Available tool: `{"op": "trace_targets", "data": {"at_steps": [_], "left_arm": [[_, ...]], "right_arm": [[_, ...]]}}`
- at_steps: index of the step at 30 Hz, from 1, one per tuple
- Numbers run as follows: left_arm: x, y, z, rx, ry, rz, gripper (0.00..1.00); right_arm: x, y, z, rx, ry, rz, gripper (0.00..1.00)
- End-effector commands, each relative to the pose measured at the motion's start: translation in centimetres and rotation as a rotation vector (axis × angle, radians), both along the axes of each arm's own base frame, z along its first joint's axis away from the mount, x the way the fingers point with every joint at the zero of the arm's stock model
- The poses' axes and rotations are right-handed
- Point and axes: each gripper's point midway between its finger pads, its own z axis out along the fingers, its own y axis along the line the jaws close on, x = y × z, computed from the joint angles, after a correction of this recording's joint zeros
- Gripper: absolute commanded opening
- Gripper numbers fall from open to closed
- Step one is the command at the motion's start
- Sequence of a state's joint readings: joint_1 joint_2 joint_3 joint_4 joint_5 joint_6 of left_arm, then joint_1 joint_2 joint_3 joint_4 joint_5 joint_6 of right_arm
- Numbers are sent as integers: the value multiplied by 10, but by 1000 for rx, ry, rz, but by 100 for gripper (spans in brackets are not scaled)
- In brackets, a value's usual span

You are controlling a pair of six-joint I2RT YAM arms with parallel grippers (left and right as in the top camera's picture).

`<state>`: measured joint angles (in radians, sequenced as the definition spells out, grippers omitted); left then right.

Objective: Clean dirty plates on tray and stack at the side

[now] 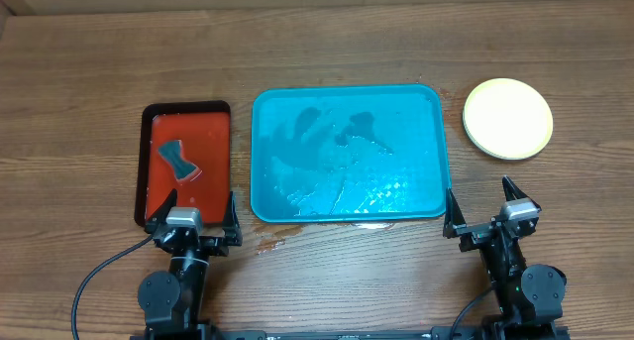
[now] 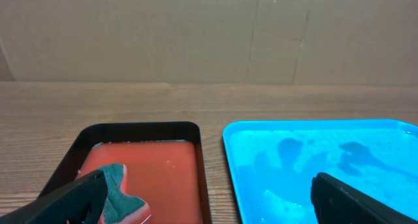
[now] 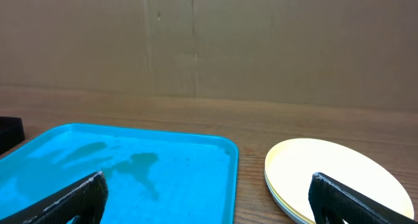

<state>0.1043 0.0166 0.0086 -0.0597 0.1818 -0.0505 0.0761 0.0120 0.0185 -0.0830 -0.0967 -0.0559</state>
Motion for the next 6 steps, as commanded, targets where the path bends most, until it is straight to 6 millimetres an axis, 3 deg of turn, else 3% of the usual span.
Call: {"op": "trace_targets", "data": {"at_steps": [1,6], "left_arm": [[0,1,0,-8,-3,9,100],[0,1,0,-8,-3,9,100]], "right_arm": [[1,-3,-2,4,-3,-16,100],[1,-3,-2,4,-3,-16,100]]}}
